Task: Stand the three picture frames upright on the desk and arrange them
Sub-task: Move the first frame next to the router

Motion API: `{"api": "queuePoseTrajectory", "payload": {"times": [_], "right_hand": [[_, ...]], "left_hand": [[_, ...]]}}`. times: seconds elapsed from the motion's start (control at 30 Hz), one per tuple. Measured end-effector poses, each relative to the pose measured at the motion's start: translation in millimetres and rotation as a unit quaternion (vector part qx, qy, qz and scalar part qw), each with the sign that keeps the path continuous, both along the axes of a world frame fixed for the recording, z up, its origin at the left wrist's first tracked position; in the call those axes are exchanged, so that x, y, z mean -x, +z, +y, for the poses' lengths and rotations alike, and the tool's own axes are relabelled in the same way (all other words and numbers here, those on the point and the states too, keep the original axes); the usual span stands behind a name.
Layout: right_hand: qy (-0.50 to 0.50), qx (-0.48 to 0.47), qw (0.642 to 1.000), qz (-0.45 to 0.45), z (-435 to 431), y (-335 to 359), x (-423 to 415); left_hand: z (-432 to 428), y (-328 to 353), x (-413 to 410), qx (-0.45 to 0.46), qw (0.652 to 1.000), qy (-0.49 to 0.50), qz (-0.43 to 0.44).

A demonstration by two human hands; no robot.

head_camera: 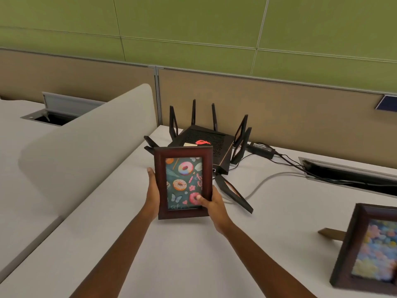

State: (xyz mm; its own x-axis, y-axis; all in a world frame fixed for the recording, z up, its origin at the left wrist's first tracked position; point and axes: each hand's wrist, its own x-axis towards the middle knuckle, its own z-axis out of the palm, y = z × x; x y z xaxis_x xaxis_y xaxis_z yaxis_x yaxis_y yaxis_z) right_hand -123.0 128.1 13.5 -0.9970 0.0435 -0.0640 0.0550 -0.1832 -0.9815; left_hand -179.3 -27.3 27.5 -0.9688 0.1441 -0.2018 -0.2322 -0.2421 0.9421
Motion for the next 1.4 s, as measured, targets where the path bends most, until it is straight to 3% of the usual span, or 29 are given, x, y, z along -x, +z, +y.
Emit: {"api": "queuePoseTrajectory", "payload": {"times": [0.47,0.67,0.73,0.8,0.9,1.03,1.2,1.4], "right_hand": [[0.004,0.0,1.0,-0.027,-29,-22,54],[0.015,-0.063,0.997,-0.045,-28,-19,55],[0.02,-0.108,0.993,-0.047,-27,-18,50],[0.019,-0.162,0.986,-0.043,-26,-19,43],[-0.002,-0.238,0.971,-0.023,-22,-20,28],[-0.049,-0.322,0.945,-0.015,-11,-17,2],[-0.075,-0.405,0.911,-0.008,14,-11,-37],[-0.114,-0.475,0.873,0.017,56,10,-79]], "left_hand": [[-26,-13,43,0.019,0.998,0.051,-0.021],[-25,-15,38,0.035,0.996,0.078,-0.032],[-22,-15,34,0.08,0.989,0.12,-0.031],[-19,-13,27,0.161,0.966,0.202,0.018],[-15,-6,9,0.31,0.889,0.299,0.154],[-7,-4,-15,0.413,0.825,0.258,0.287],[26,-2,-50,0.441,0.804,0.141,0.373],[80,6,-87,0.433,0.791,0.086,0.422]]}}
